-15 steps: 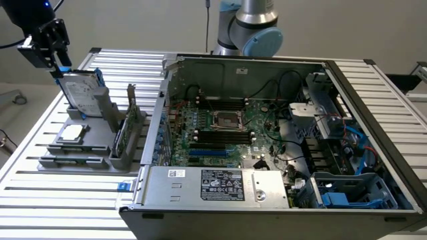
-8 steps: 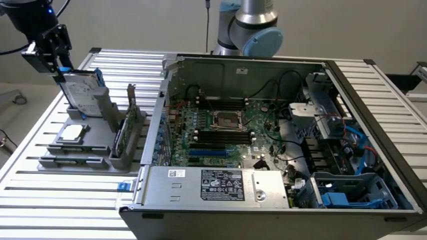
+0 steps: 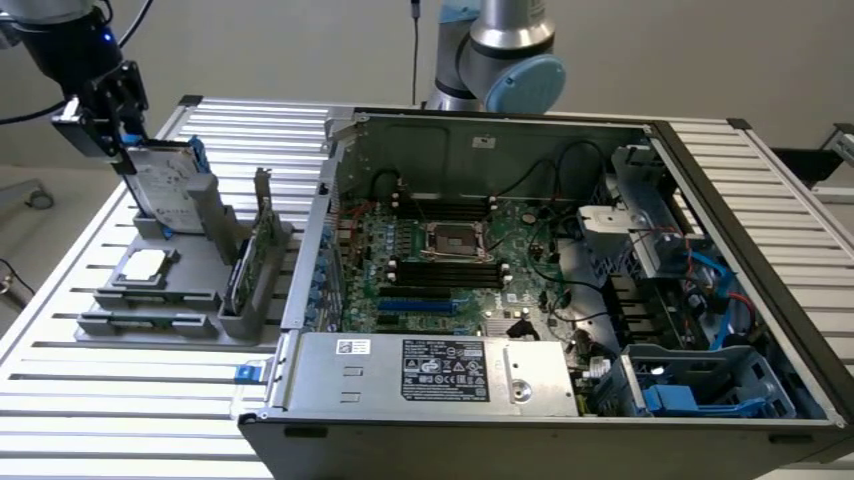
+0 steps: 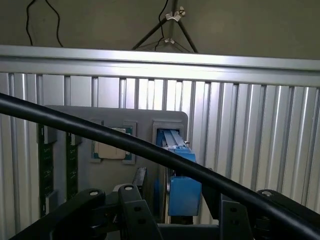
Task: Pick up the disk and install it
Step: 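Pick up the disk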
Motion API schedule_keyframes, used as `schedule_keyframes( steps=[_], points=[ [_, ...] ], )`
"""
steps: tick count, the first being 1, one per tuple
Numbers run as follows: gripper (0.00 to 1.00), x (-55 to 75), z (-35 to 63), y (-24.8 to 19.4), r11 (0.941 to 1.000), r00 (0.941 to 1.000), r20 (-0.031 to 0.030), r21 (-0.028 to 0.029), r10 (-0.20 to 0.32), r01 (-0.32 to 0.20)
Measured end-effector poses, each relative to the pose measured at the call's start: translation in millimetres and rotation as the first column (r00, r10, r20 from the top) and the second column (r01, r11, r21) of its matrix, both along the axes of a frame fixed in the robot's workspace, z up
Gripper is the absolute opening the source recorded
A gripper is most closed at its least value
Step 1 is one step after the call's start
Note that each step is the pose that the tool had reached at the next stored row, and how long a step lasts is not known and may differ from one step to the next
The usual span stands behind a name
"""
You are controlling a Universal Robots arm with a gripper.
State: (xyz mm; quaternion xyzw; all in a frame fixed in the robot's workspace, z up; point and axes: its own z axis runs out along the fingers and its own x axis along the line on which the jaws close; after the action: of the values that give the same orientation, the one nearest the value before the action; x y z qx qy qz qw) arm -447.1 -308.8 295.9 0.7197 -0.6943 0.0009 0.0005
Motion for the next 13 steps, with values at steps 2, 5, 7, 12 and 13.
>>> schedule_keyframes(
  steps=[2,5,7,12,13],
  points=[
    [0.56,0.0,-3.7,0.0,1.0000,1.0000,0.0000,-0.0002,0.000,0.000],
    [0.56,0.0,-6.8,0.0,1.0000,1.0000,-0.0001,-0.0007,0.000,0.000],
    [0.56,-0.1,-6.8,0.1,1.0000,1.0000,-0.0010,-0.0008,0.000,0.000],
    [0.56,-0.1,-7.1,0.1,1.0000,1.0000,-0.0035,-0.0006,0.000,0.000],
    [0.56,-0.1,-7.1,0.2,1.0000,1.0000,-0.0036,-0.0006,0.000,0.000]
  ],
)
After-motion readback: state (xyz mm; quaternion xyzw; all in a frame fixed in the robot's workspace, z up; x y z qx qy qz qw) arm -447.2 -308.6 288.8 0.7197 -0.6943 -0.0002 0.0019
